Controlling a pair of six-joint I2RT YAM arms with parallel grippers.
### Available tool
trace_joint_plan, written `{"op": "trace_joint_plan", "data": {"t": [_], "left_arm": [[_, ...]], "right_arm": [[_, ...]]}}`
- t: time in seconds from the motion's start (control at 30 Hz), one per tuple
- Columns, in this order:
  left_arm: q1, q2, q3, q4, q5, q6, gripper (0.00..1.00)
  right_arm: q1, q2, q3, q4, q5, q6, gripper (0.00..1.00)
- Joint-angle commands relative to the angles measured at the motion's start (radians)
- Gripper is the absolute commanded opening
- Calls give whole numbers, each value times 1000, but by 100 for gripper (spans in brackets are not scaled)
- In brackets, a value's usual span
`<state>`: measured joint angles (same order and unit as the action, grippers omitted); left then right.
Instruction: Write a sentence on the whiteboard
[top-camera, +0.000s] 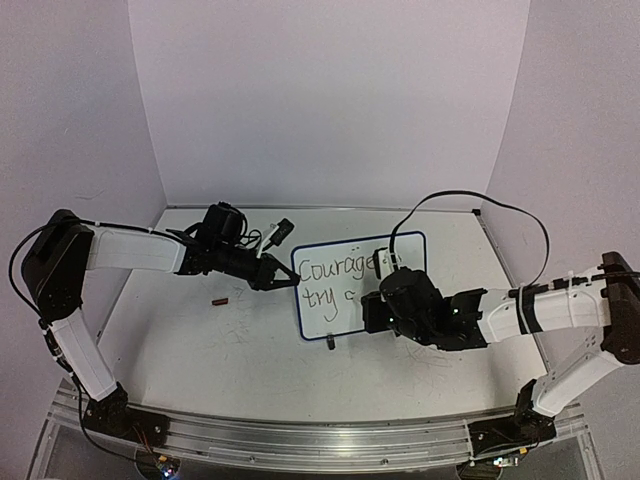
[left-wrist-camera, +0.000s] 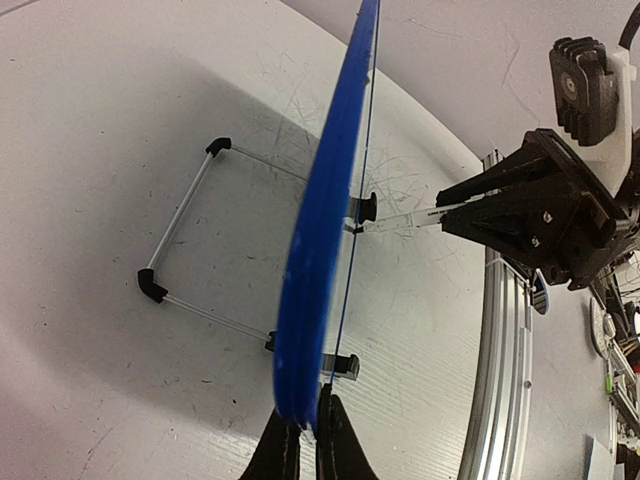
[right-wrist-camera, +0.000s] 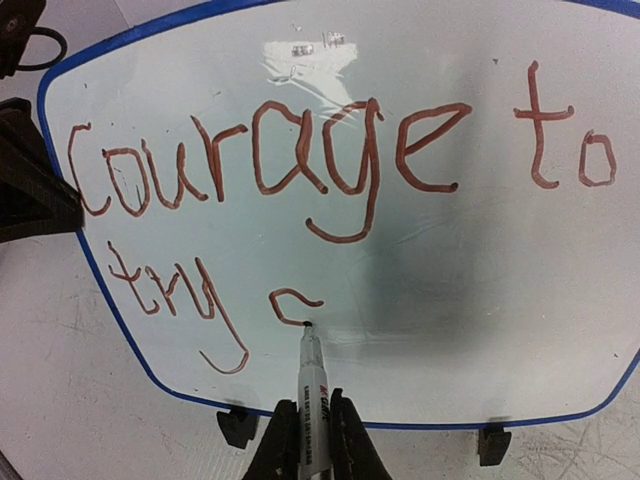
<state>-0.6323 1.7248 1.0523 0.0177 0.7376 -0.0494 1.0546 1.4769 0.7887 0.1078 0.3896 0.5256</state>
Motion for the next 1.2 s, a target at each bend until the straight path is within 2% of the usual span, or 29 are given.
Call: {"op": "trace_joint_plan", "data": {"t": [0.0,1.17], "left_arm": [[-9,-24,-20,-66,-29,48,0],[-9,-28,-20,-67,-27,48,0]], "right_arm": [[-10,-16,23,7,62,-16,0],[-23,-26,38,35,53,-33,0]]}}
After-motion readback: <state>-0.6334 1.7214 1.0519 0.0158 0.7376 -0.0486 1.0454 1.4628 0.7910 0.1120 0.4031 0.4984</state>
